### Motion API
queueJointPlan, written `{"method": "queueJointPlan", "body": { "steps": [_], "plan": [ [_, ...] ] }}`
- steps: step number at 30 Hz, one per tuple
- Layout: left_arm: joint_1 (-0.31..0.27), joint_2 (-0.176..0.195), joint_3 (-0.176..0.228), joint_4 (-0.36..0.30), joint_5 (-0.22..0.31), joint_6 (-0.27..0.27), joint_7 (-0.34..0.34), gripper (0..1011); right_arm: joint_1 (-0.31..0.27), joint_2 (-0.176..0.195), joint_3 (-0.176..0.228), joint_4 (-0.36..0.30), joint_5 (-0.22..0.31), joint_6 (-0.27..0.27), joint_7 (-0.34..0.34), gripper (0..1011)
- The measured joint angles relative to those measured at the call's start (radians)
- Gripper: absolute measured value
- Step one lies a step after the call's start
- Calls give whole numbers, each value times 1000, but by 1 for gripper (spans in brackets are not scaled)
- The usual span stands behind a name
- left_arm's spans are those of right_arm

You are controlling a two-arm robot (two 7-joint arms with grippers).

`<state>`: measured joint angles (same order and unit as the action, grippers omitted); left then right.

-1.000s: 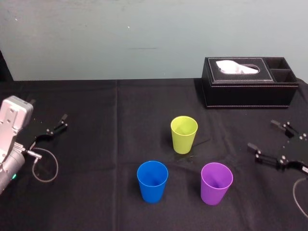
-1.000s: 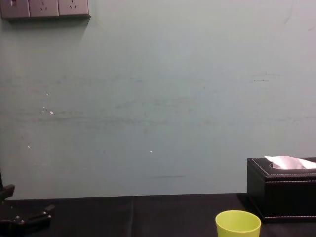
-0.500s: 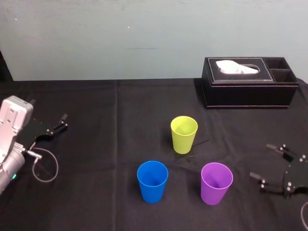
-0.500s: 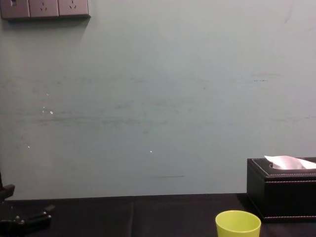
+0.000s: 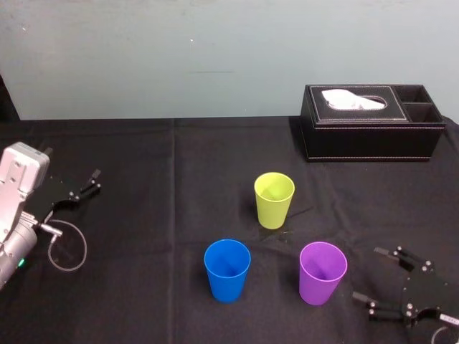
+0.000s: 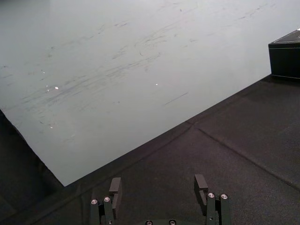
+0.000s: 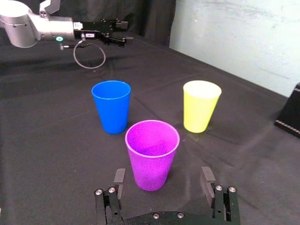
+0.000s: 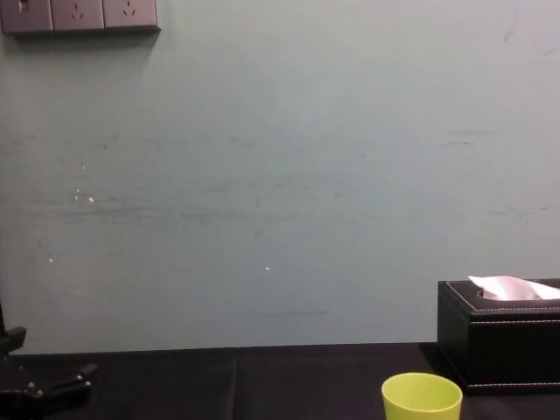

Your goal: Stack the three plastic cups sequentially using one hand.

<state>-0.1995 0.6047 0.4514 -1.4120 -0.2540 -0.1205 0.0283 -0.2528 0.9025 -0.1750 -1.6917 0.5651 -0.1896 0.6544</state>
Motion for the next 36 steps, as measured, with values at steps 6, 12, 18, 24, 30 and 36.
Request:
{"method": "queueJointPlan", "body": {
  "steps": [6,12,18,24,30,36],
  "plan": [
    [0,0,0,0,0,0,0,1011,16,-25,-15,13,-15,19,15,1000],
    [0,0,0,0,0,0,0,1011,37,-56,-28,26,-21,44,16,1000],
    [0,0,0,0,0,0,0,1011,56,-75,-40,37,-24,59,17,1000],
    [0,0,0,0,0,0,0,1012,72,-87,-51,48,-30,66,19,1000],
    [0,0,0,0,0,0,0,1011,86,-95,-59,51,-30,71,21,1000],
    [0,0,0,0,0,0,0,1011,102,-102,-69,51,-30,77,24,1000]
  ]
}}
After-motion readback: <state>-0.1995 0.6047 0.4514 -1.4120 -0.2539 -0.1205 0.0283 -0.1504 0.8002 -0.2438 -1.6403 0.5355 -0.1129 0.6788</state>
